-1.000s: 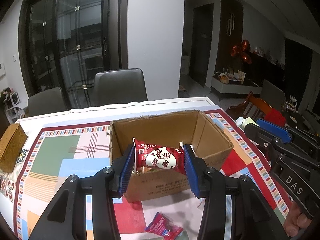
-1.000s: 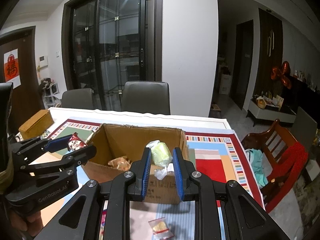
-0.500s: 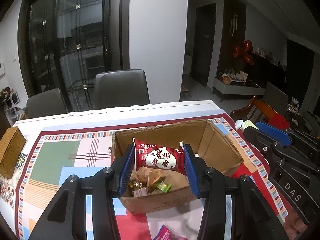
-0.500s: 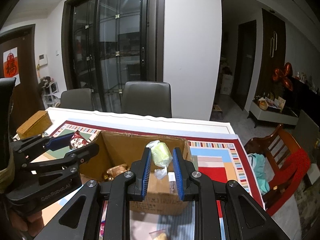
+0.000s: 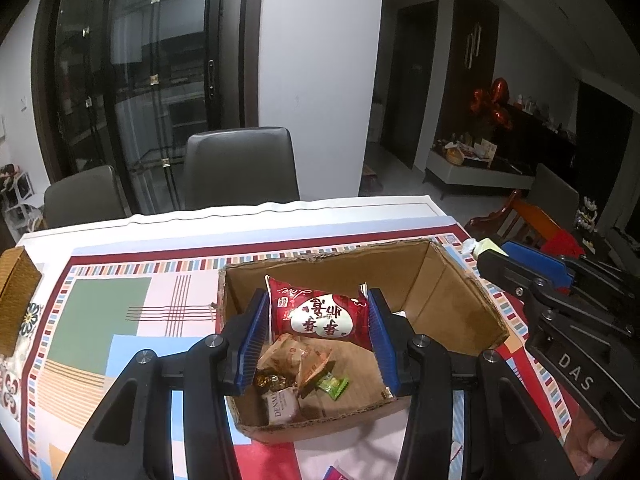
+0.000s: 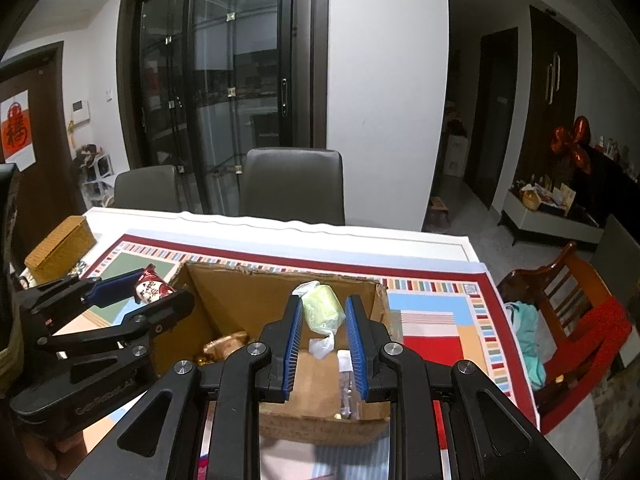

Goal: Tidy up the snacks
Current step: 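Open the left gripper over the box while the right gripper releases the green candy inside, then withdraw both grippers from the box toward the pink bag and biscuit packet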

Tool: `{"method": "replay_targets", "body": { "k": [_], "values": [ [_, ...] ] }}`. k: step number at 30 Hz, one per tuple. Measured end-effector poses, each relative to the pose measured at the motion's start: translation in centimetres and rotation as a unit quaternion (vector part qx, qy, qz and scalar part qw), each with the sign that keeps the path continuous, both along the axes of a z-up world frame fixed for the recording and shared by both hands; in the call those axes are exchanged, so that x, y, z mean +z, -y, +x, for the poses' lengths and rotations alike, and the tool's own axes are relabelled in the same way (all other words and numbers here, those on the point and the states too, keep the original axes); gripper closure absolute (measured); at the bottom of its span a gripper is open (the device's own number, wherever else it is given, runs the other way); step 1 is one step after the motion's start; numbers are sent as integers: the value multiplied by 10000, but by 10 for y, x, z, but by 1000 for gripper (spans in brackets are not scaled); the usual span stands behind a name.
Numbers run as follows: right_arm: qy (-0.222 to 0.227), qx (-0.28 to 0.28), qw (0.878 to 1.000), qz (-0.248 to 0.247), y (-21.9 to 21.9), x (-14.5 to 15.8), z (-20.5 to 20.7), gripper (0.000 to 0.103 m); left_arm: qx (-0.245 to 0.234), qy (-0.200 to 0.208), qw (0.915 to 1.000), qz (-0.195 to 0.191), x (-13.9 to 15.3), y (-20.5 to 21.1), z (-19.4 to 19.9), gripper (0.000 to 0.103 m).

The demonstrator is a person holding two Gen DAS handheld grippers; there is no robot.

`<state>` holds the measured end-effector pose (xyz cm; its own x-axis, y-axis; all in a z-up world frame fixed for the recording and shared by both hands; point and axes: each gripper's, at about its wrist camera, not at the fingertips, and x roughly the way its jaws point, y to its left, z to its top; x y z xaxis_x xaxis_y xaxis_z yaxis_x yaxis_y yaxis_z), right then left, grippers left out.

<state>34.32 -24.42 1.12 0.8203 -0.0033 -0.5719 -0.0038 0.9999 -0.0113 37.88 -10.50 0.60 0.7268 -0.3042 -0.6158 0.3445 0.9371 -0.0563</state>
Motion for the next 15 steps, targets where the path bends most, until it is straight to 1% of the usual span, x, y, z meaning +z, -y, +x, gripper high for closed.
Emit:
{"method": "replay_targets", "body": {
  "k": [3, 4, 5, 6, 7, 9, 10, 12, 14, 15],
  "values": [
    [-12, -15, 10000, -54, 0, -3, 2, 79, 8, -20, 10000, 17, -3, -1, 2, 53],
    [-14, -20, 10000, -81, -1, -3, 3, 76, 21, -20, 10000, 19, -4, -2, 2, 51],
    [-12, -24, 10000, -96, -1, -4, 3, 72, 29, -28, 10000, 24, -5, -2, 3, 48],
    [-2, -54, 9999, -108, -1, -4, 2, 59, 29, -32, 10000, 17, -4, -2, 3, 46],
    [29, -118, 9999, -121, -1, -3, 1, 49, 26, -37, 10000, 7, -5, -2, 3, 44],
    [80, -190, 9997, -123, 2, -2, -1, 41, 32, -28, 10000, 19, -5, -2, 2, 40],
    [95, -207, 9997, -121, 2, -1, -2, 39, 47, -11, 10000, 37, -5, -2, 2, 36],
    [120, -251, 9995, -121, 4, 1, -4, 36, 85, 39, 9999, 51, -3, -2, -1, 30],
    [142, -282, 9994, -114, 6, 2, -5, 35, 104, 84, 9999, 73, -2, -2, -4, 27],
    [153, -293, 9994, -104, 6, 3, -6, 35, 114, 99, 9998, 90, -1, -3, -5, 23]
  ]
}}
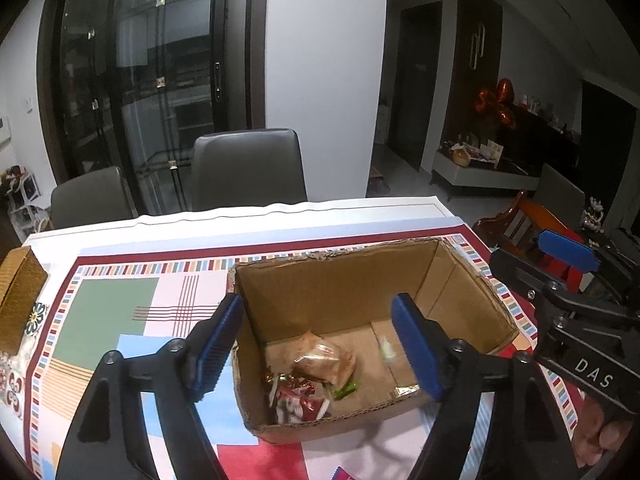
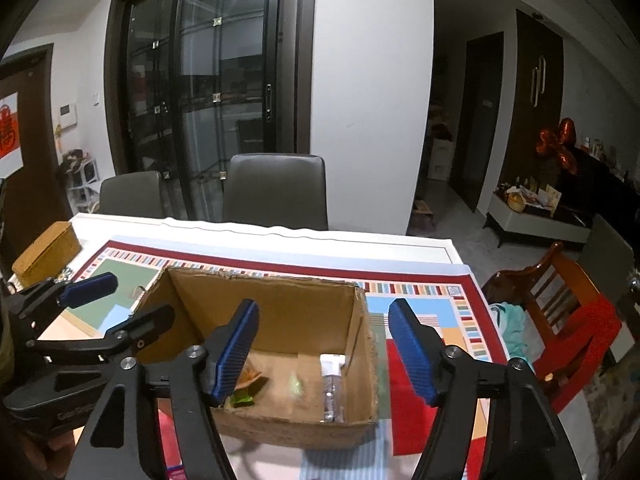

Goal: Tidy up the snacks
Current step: 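Withdraw both grippers from the box toward the pink bag and biscuit packet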

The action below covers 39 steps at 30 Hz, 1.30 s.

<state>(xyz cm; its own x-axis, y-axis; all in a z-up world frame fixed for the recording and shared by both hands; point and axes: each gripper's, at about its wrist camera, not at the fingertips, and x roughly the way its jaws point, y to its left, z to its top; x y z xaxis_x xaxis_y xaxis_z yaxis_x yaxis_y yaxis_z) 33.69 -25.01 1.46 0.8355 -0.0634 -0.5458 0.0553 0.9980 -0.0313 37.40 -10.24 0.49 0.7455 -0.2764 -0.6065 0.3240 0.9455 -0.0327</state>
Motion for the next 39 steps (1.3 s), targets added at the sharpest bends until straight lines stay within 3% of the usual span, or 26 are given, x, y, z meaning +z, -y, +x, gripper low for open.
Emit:
{"method": "replay_targets", "body": {
  "k": [3, 18, 39],
  "values": [
    [37, -23, 10000, 52, 1, 3, -4, 35, 52, 35, 10000, 14, 3, -2, -3, 18],
    [269, 165, 9994, 124, 5, 9, -37, 35, 428, 135, 9987, 230, 9, -3, -44, 17],
    [288, 429, 9985, 175, -6, -8, -75, 35, 717, 154, 9973, 36, 0, -22, -89, 17]
  ]
}}
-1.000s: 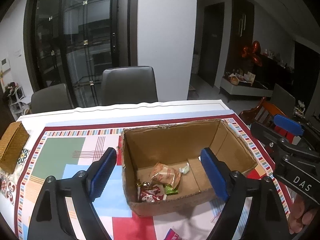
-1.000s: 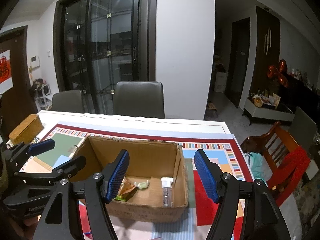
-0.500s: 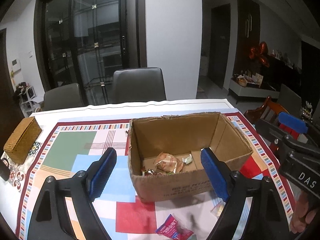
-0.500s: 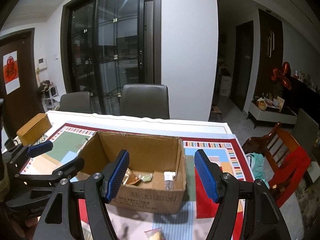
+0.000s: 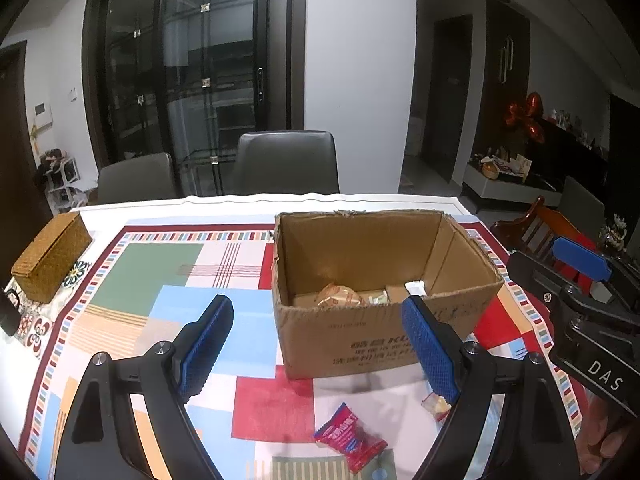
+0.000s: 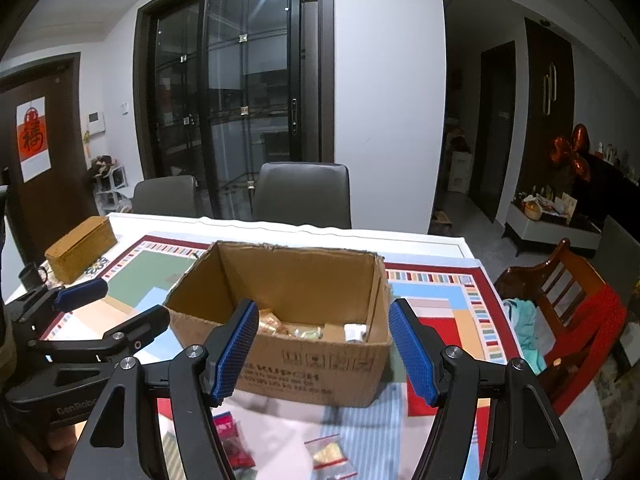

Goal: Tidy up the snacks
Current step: 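Withdraw both grippers from the box toward the pink bag and biscuit packet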

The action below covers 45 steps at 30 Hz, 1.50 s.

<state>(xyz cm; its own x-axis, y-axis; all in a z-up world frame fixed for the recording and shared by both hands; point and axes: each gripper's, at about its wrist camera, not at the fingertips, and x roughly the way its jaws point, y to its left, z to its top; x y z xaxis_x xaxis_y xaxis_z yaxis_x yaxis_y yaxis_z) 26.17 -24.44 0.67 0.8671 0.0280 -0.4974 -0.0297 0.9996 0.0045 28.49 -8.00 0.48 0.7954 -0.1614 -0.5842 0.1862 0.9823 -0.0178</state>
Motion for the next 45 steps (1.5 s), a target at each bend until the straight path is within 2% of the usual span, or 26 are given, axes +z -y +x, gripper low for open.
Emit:
{"method": "replay_targets", "body": {
  "k": [18, 30, 45],
  "values": [
    [-144, -52, 9999, -26, 2, -19, -27, 35, -16, -130, 9999, 30, -20, 5, -26, 17],
    [-435, -62, 9990, 14, 7, -48, -31, 35, 22, -369, 9992, 115, -49, 12, -34, 17],
    [-579, -95, 9982, -104, 14, -83, -38, 35, -75, -379, 9989, 261, -72, 21, -42, 17]
  ]
}}
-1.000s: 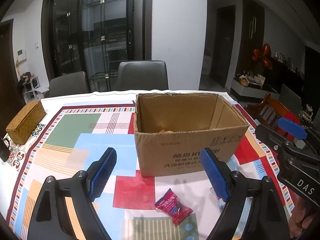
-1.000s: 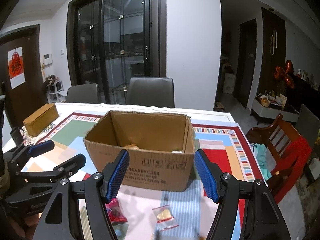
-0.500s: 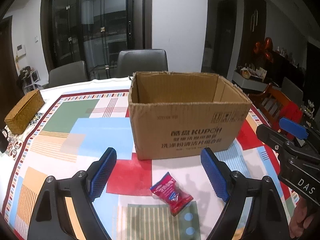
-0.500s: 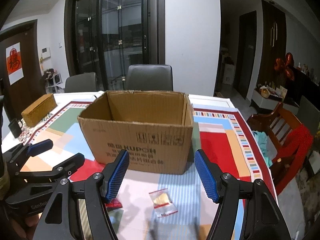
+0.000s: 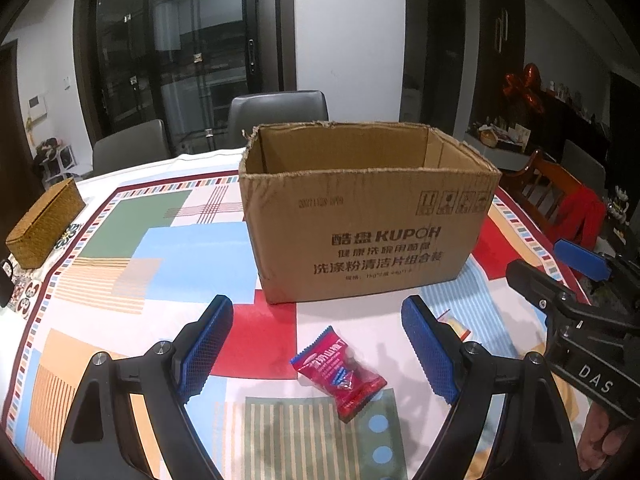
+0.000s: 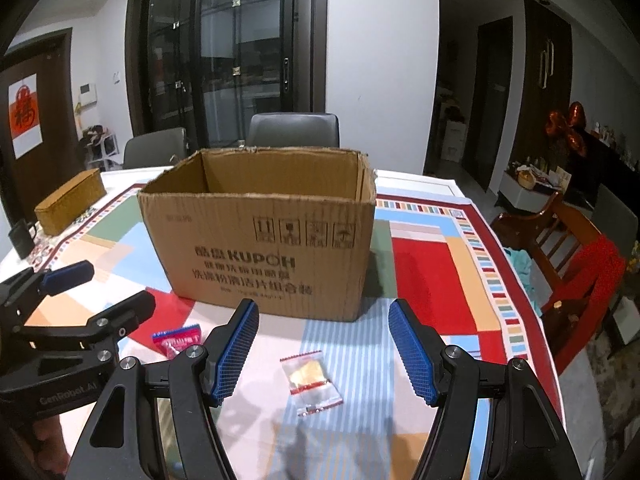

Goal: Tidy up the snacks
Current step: 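Withdraw both grippers from the box toward the pink bag and biscuit packet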

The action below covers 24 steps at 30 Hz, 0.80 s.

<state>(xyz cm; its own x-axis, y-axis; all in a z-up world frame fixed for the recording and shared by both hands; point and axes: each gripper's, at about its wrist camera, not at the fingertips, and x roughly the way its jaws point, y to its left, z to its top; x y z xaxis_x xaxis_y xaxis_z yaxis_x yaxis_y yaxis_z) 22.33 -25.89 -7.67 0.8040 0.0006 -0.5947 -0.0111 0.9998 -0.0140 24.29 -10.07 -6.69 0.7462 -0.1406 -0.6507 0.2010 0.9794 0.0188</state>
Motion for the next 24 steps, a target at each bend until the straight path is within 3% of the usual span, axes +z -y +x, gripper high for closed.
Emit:
{"method": "replay_targets", "body": {
  "k": [24],
  "values": [
    [-513, 68, 9986, -58, 4, -50, 9, 35, -112, -450, 9989, 101, -53, 12, 8, 17]
  ]
}}
